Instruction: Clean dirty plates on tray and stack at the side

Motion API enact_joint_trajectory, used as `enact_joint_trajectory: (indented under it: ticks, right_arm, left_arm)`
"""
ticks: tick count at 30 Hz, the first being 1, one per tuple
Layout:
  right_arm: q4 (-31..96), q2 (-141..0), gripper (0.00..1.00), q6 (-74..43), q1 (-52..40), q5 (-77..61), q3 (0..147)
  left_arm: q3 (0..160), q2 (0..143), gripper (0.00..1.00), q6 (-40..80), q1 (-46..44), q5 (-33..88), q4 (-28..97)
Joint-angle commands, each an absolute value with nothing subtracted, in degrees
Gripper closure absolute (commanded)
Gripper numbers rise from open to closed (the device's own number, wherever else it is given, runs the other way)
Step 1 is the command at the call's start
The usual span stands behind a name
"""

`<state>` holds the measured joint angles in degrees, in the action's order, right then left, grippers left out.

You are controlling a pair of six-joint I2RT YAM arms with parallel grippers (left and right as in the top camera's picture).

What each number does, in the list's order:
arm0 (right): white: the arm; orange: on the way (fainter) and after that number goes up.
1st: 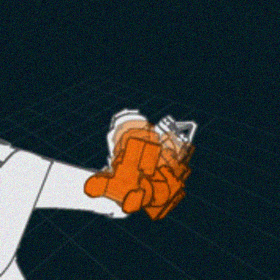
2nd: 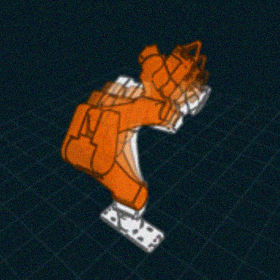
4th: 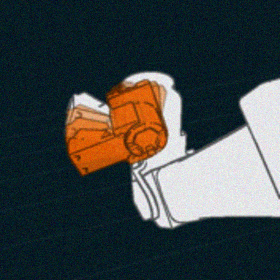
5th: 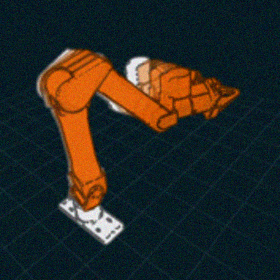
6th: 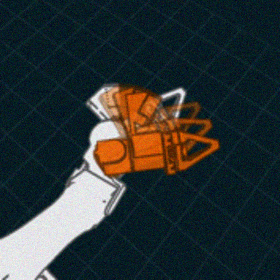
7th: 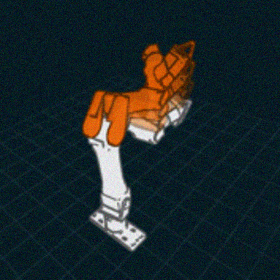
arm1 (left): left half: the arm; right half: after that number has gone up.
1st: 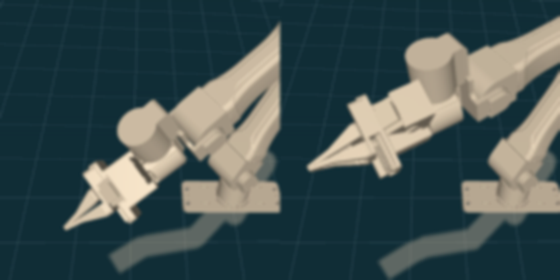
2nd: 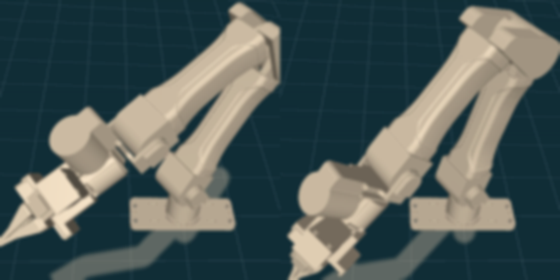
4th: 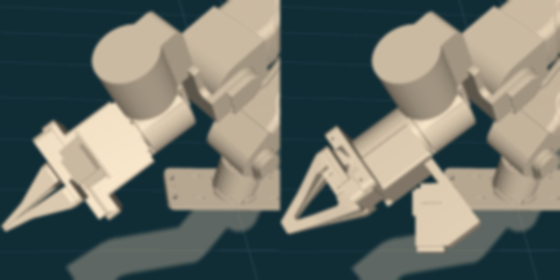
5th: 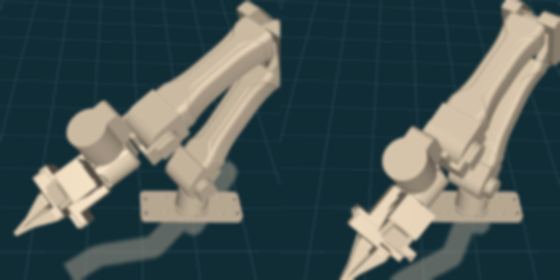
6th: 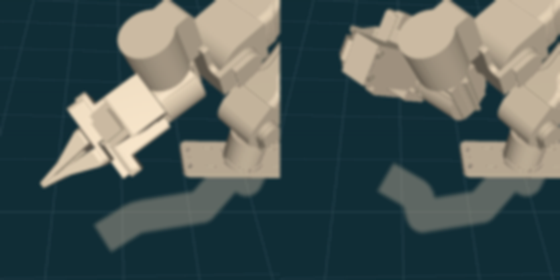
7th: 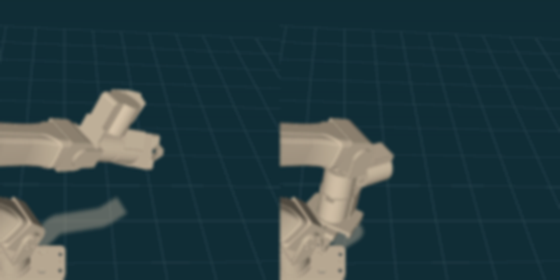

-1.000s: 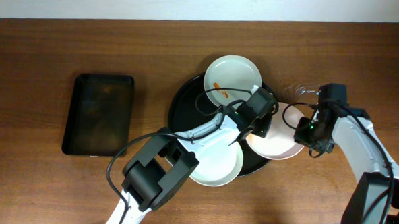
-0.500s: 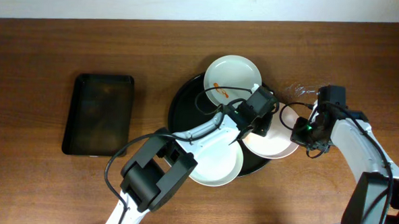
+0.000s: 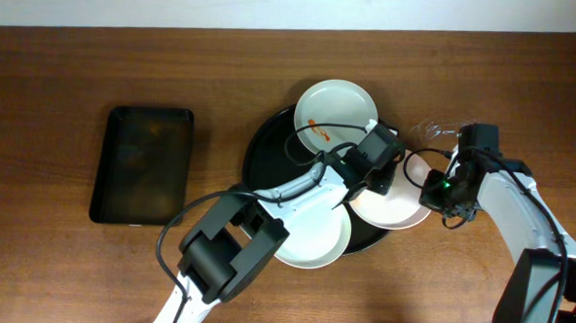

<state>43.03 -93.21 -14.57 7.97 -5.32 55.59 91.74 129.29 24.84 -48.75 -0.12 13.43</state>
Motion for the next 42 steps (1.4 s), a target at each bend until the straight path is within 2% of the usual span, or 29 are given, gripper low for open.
enact_joint_trajectory:
  ticks: [1,9,28,39,42]
  right_arm:
    - [43.5,-93.3,0.96,-13.7,8.2,-3.8,55.0]
    - [43.5,-93.3,0.96,-13.7,8.2,-3.4,55.0]
    - [43.7,-93.3,0.96,-13.8,8.2,-2.3,55.4]
    - [57.1,-93.3,0.96,-13.7,7.1,0.5,70.1]
    - [62.7,-93.3,0.96,-13.8,5.0,5.4,76.1]
  left_arm:
    - [92.6,131.1,1.0,22.0,-48.9,-8.1,12.7]
    - [92.6,131.0,1.0,16.5,-48.8,-16.6,11.6]
    - [92.6,117.0,1.0,16.4,-48.1,-16.3,20.3]
    - [92.6,104.3,1.0,18.8,-38.5,-9.4,31.5]
    - [92.6,100.8,1.0,18.8,-34.6,-9.2,36.6]
